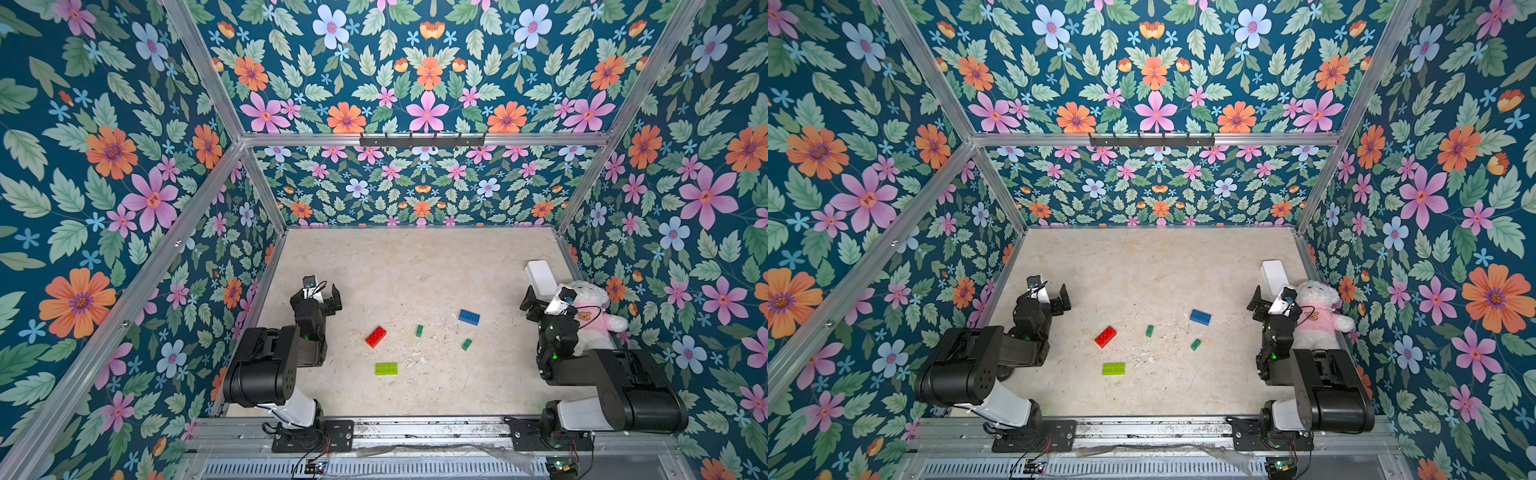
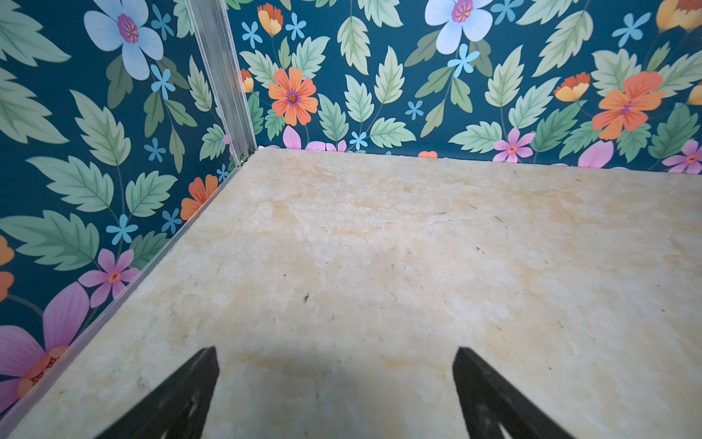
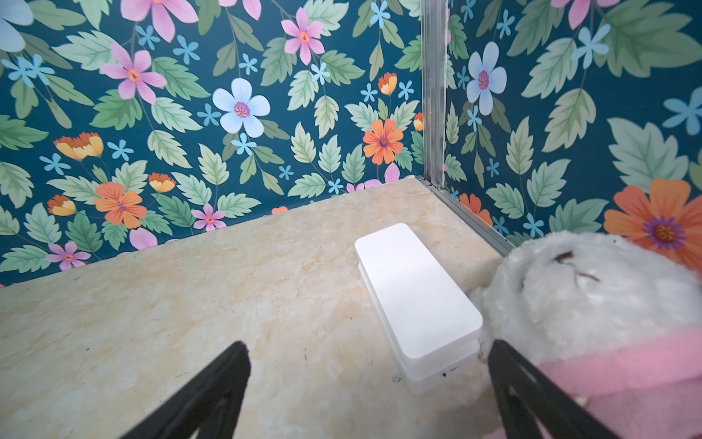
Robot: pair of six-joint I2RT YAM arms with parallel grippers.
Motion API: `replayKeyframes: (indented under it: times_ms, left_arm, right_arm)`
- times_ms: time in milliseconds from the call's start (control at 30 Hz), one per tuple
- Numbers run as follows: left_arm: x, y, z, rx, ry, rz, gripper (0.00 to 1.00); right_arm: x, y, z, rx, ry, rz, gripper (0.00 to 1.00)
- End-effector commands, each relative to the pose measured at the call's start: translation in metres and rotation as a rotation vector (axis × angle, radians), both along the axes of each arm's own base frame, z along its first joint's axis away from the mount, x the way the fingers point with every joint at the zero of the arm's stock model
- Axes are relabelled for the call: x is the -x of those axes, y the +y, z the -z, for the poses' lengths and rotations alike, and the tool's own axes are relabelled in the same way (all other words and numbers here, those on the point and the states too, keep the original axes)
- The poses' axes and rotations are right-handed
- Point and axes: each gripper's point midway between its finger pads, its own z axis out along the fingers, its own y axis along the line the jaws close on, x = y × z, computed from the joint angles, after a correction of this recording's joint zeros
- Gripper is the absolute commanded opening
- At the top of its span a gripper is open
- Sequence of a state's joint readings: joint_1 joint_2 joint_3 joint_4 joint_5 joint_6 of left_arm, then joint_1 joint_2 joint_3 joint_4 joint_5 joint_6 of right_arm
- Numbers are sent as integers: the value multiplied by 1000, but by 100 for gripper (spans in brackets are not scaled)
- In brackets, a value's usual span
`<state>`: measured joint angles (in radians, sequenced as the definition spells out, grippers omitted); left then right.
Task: Assemble the number 5 with lego
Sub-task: Pick up the lego brick from the center of the board.
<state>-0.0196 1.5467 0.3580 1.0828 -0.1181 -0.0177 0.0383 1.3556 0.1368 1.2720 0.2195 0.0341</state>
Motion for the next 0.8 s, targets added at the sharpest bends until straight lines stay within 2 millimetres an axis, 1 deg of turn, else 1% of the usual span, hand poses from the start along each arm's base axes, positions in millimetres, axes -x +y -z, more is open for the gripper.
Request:
replayKeyframes:
  times_ms: [0, 67, 133, 200, 233, 267, 300, 333, 367, 400, 433, 500, 567, 633, 700, 767]
  left_arm:
    - [-7, 19, 2, -1, 101, -122, 99]
    - [-12, 28, -6, 6, 133, -183, 99]
    - [-13, 30, -19, 28, 112, -205, 99]
    - [-12, 34, -34, 111, 68, -242, 99]
    - [-13, 31, -39, 145, 60, -231, 99]
    - [-13, 27, -44, 214, 37, -224, 99]
    - [-12, 25, -46, 320, 24, -232, 99]
    - [-12, 22, -44, 410, 30, -229, 99]
    - [-14, 14, -41, 487, 46, -178, 99]
    - [-18, 5, -38, 545, 60, -121, 99]
    - [-20, -4, -34, 576, 84, -77, 99]
    - [-23, -19, -21, 619, 160, -23, 98]
    - [-16, -29, -11, 647, 200, -1, 97]
    - [-7, -39, -4, 684, 225, 27, 95]
    - [4, -49, 3, 706, 284, 54, 90]
    - [16, -57, 10, 706, 340, 63, 85]
  right_arm:
    - [-2, -3, -3, -8, 80, 47, 99]
    - [2, -4, -16, -51, 60, 56, 99]
    - [9, -5, -29, -87, 16, 59, 99]
    - [15, -6, -41, -158, -6, 63, 99]
    - [16, -2, -48, -191, -14, 37, 99]
    - [16, 8, -54, -234, -18, -32, 99]
    - [19, 20, -64, -284, -43, -105, 99]
    - [22, 27, -72, -322, -73, -152, 99]
    - [25, 34, -77, -370, -99, -199, 99]
    - [27, 36, -81, -425, -114, -217, 99]
    - [27, 38, -83, -470, -117, -231, 99]
    - [31, 50, -93, -526, -137, -321, 99]
    - [34, 60, -97, -549, -130, -383, 99]
    - [31, 69, -94, -557, -62, -418, 99]
    - [26, 74, -84, -566, 30, -416, 99]
    - [21, 81, -71, -582, 130, -415, 91]
